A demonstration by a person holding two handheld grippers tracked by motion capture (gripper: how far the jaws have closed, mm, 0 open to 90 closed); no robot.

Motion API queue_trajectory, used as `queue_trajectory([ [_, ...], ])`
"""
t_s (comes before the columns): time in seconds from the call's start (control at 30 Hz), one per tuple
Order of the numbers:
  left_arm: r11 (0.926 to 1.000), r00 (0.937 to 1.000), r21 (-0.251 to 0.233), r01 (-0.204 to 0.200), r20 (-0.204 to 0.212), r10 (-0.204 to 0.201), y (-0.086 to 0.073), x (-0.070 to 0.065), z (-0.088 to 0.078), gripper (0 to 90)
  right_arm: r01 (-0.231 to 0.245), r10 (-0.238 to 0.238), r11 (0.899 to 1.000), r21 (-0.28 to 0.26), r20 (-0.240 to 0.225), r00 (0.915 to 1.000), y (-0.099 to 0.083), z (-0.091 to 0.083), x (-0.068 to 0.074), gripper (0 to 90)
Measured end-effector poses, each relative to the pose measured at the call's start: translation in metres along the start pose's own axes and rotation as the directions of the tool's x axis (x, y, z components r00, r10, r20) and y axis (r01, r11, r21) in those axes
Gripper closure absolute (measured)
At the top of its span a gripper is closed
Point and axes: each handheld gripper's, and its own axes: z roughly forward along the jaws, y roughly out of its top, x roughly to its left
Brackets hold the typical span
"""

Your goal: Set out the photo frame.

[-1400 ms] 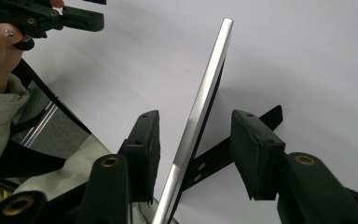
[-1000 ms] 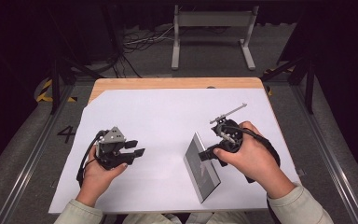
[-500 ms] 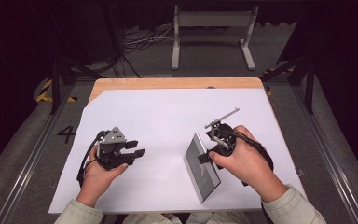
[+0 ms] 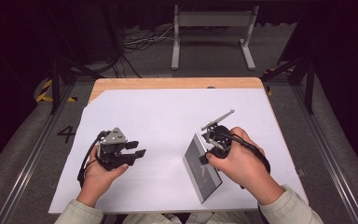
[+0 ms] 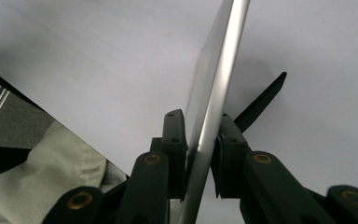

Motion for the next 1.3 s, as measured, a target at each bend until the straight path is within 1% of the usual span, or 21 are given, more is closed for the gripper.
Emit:
queue_trajectory([
  [0.07, 0.9999, 1.0, 0.008, -0.007, 0.001, 0.007, 0.0, 0.0, 0.001, 55.6, -0.005, 0.005, 1.0, 0.001, 0.011, 0.9999, 0.0, 0.0, 0.001, 82.0],
  [0.13, 1.0, 1.0, 0.006, -0.002, 0.003, 0.002, 0.0, -0.001, 0.0, 55.6, -0.015, 0.015, 1.0, 0.005, 0.007, 0.9999, 0.001, 0.0, 0.0, 84.1],
  [0.17, 1.0, 1.0, 0.0, -0.001, 0.002, 0.001, 0.0, -0.001, 0.0, 55.6, -0.013, 0.013, 1.0, 0.007, -0.002, 0.9999, 0.001, 0.0, -0.001, 84.1],
  [0.33, 1.0, 1.0, -0.001, -0.003, -0.001, 0.003, 0.0, 0.001, -0.001, 55.6, -0.012, 0.012, 1.0, 0.021, 0.006, 0.9999, 0.003, -0.002, -0.002, 84.1],
  [0.43, 1.0, 1.0, -0.001, -0.005, -0.002, 0.005, 0.0, 0.001, -0.001, 55.6, -0.003, 0.002, 1.0, 0.024, 0.014, 0.9999, 0.005, -0.004, -0.003, 84.1],
  [0.47, 1.0, 1.0, -0.002, 0.001, -0.001, -0.001, 0.0, 0.001, -0.001, 55.7, 0.003, -0.003, 1.0, 0.022, 0.017, 0.9999, 0.006, -0.006, -0.004, 84.1],
  [0.57, 1.0, 1.0, -0.004, -0.001, -0.002, 0.001, 0.0, 0.001, -0.002, 55.7, 0.015, -0.015, 1.0, 0.012, 0.018, 0.9997, 0.01, -0.011, -0.007, 84.1],
  [0.6, 1.0, 1.0, -0.004, -0.005, -0.003, 0.005, 0.0, 0.002, -0.002, 55.7, 0.02, -0.02, 1.0, 0.01, 0.015, 0.9997, 0.012, -0.012, -0.008, 84.1],
  [0.67, 0.9999, 1.0, -0.008, 0.007, -0.005, -0.007, -0.001, 0.001, -0.003, 55.6, 0.03, -0.03, 1.0, 0.007, 0.009, 0.9995, 0.014, -0.014, -0.01, 84.1],
  [0.73, 1.0, 1.0, -0.004, 0.002, -0.009, -0.002, -0.001, 0.003, -0.004, 55.7, 0.038, -0.038, 0.999, 0.005, -0.001, 0.9993, 0.018, -0.017, -0.012, 84.1],
  [0.77, 0.9999, 0.9999, -0.006, 0.009, -0.008, -0.009, -0.002, 0.002, -0.004, 55.6, 0.055, -0.055, 0.998, 0.001, -0.006, 0.9985, 0.019, -0.018, -0.014, 84.1],
  [0.87, 0.9999, 0.9998, -0.01, 0.008, -0.018, -0.008, -0.003, 0.004, -0.006, 55.7, 0.095, -0.095, 0.995, -0.009, -0.02, 0.9953, 0.023, -0.02, -0.015, 84.1],
  [0.9, 0.9998, 0.9997, -0.011, 0.018, -0.019, -0.018, -0.004, 0.004, -0.007, 55.6, 0.115, -0.115, 0.993, -0.01, -0.026, 0.993, 0.025, -0.021, -0.015, 84.1],
  [0.97, 0.9997, 0.9995, -0.011, 0.022, -0.022, -0.022, -0.005, 0.004, -0.009, 55.6, 0.169, -0.169, 0.986, -0.012, -0.039, 0.9848, 0.03, -0.023, -0.016, 84.1],
  [1.03, 0.9998, 0.9994, -0.011, 0.018, -0.03, -0.018, -0.007, 0.005, -0.011, 55.6, 0.209, -0.209, 0.978, -0.005, -0.039, 0.9771, 0.033, -0.024, -0.015, 84.1],
  [1.07, 0.9995, 0.9991, -0.01, 0.03, -0.029, -0.03, -0.008, 0.005, -0.012, 55.6, 0.23, -0.23, 0.973, 0.0, -0.034, 0.9727, 0.036, -0.024, -0.014, 84.1],
  [1.1, 0.9996, 0.999, -0.011, 0.025, -0.037, -0.026, -0.009, 0.006, -0.013, 55.7, 0.252, -0.251, 0.968, 0.003, -0.028, 0.9675, 0.038, -0.024, -0.013, 84.1],
  [1.17, 0.9994, 0.9984, -0.013, 0.033, -0.045, -0.034, -0.012, 0.007, -0.016, 55.6, 0.291, -0.291, 0.957, 0.007, -0.025, 0.9565, 0.042, -0.025, -0.012, 84.0],
  [1.23, 0.999, 0.998, -0.013, 0.042, -0.047, -0.043, -0.014, 0.007, -0.019, 55.7, 0.333, -0.333, 0.943, 0.006, -0.031, 0.9425, 0.048, -0.025, -0.012, 84.1],
  [1.27, 0.999, 0.998, -0.013, 0.042, -0.047, -0.043, -0.014, 0.007, -0.019, 55.7, 0.333, -0.333, 0.943, 0.006, -0.031, 0.9425, 0.048, -0.025, -0.012, 84.1],
  [1.3, 0.999, 0.9976, -0.015, 0.043, -0.053, -0.044, -0.015, 0.007, -0.02, 55.7, 0.349, -0.348, 0.937, 0.005, -0.037, 0.9366, 0.05, -0.025, -0.012, 84.1],
])
